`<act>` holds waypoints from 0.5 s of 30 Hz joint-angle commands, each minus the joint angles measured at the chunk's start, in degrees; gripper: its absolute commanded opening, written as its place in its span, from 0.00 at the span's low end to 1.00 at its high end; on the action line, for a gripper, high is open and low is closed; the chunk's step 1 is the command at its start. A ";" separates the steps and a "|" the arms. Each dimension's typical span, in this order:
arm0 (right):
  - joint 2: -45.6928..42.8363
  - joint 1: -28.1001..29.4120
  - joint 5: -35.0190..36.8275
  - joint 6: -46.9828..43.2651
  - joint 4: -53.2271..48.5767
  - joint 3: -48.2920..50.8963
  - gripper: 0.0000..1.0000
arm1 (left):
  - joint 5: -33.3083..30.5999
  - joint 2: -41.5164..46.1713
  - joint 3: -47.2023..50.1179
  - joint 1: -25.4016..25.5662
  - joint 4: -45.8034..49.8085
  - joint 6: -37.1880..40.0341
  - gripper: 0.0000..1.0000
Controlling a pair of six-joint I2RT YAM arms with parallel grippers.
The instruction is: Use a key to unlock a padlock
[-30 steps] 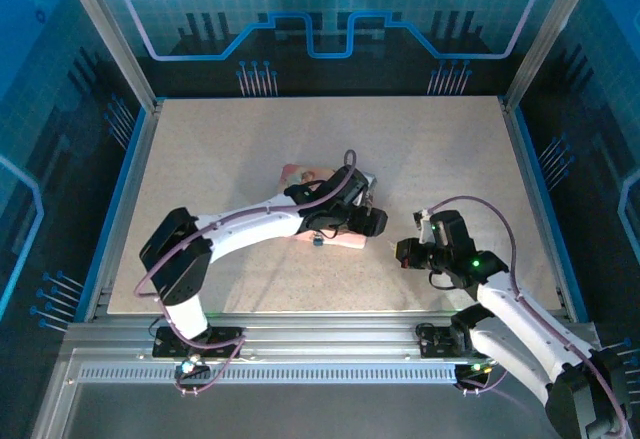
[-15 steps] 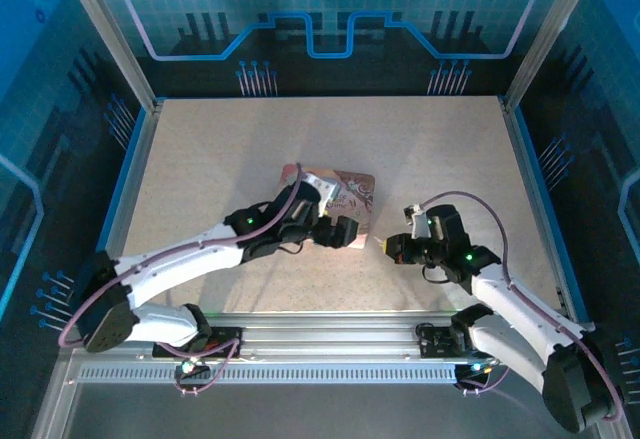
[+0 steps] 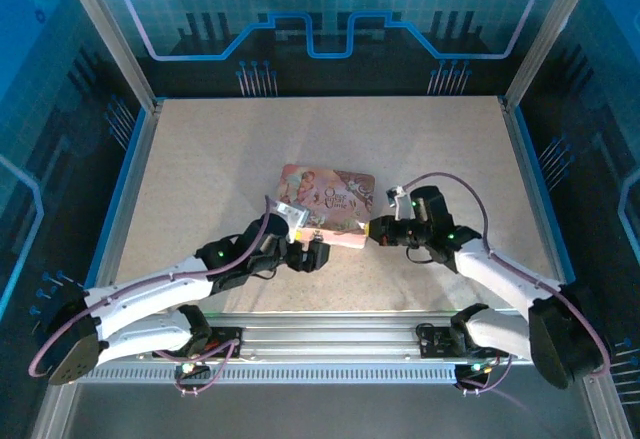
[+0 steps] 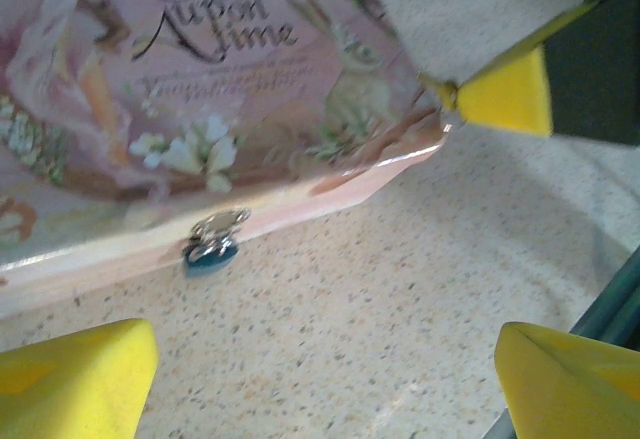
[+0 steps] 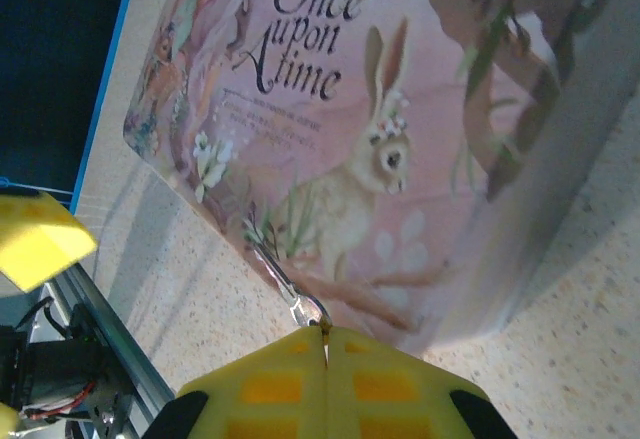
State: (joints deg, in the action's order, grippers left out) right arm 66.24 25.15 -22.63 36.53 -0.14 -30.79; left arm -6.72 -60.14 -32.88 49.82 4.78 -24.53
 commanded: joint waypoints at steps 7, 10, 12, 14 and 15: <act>8.69 1.57 -0.48 0.61 6.89 -5.48 0.02 | 6.15 -2.71 7.38 -6.92 -10.74 -7.35 0.83; 10.76 1.58 0.25 0.21 7.08 -6.28 0.02 | 8.89 -4.33 8.91 -9.63 -14.49 -8.11 0.83; 11.44 1.57 0.65 0.12 7.07 -6.26 0.02 | 10.46 -5.47 9.43 -11.15 -16.66 -8.34 0.82; 11.97 1.57 1.08 0.12 7.05 -6.05 0.02 | 11.34 -6.48 9.42 -12.40 -18.31 -8.26 0.82; 12.21 1.58 1.10 0.12 7.09 -5.87 0.02 | 11.88 -7.13 9.30 -13.00 -19.10 -8.15 0.82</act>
State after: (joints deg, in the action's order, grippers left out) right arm 77.45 26.00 -22.55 37.04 5.69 -35.59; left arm 1.28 -65.95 -23.94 38.46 -8.14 -31.64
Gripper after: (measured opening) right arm 0.062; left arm 0.821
